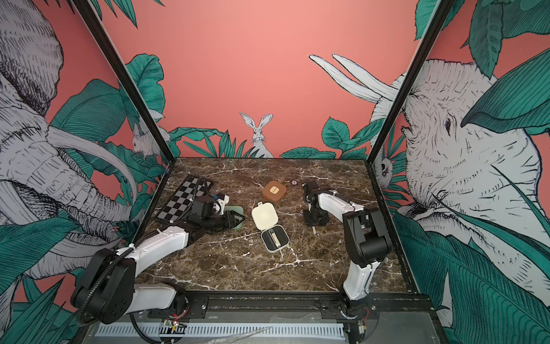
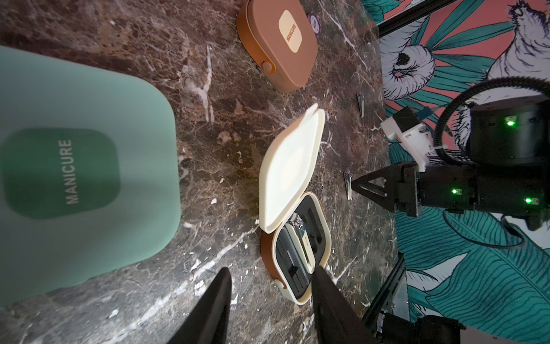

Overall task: Organize nail clipper sets
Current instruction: Pick up the nail clipper from the center of the board.

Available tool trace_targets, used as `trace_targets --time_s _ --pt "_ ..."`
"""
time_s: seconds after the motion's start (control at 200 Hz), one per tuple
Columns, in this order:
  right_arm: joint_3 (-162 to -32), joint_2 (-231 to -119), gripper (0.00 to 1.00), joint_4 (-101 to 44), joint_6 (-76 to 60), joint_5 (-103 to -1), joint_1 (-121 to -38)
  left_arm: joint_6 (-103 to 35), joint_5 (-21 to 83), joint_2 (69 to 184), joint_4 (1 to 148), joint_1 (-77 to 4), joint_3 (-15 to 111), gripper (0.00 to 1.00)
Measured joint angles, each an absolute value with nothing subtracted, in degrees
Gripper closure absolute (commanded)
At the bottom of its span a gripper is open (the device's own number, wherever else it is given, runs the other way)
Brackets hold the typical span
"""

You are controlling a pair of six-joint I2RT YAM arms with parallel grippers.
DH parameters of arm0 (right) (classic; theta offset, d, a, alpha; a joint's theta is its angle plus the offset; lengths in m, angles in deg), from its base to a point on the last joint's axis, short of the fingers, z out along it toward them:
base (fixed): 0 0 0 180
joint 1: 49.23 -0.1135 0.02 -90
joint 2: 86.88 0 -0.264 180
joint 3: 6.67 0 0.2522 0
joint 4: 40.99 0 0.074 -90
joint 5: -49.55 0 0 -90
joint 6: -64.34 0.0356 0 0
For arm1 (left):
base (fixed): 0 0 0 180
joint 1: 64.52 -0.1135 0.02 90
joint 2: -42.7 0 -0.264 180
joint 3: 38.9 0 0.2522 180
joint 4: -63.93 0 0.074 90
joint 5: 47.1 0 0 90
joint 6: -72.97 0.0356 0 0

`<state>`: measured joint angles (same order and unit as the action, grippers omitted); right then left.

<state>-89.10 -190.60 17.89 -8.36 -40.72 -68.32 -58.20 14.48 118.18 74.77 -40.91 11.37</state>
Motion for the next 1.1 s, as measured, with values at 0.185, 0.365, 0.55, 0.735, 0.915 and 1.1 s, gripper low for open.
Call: trace_targets --time_s 0.185,0.365,0.55,0.735,0.915,1.1 --pt "-89.1 -192.61 0.68 17.08 -8.36 -40.67 -68.06 -58.2 14.48 118.18 74.77 -40.82 11.39 0.54" --pt "-89.42 -193.46 0.74 16.87 -8.74 -40.81 -67.79 -58.2 14.63 118.18 74.79 -40.82 11.39 0.54" --pt "-89.6 -193.57 0.83 16.78 -9.28 -41.24 -67.53 -58.2 14.7 118.18 74.79 -40.8 11.41 0.54" --pt "-89.73 -193.42 0.93 16.8 -9.41 -42.01 -67.6 -58.2 14.72 118.18 74.79 -40.64 11.41 0.54" --pt "-91.78 -192.09 0.94 18.11 -9.63 -43.28 -71.55 -58.2 14.89 118.18 74.79 -40.56 11.41 0.54" --pt "-99.13 -191.47 0.95 18.66 -11.29 -45.96 -82.31 -58.24 14.94 118.58 74.79 -40.56 11.41 0.54"
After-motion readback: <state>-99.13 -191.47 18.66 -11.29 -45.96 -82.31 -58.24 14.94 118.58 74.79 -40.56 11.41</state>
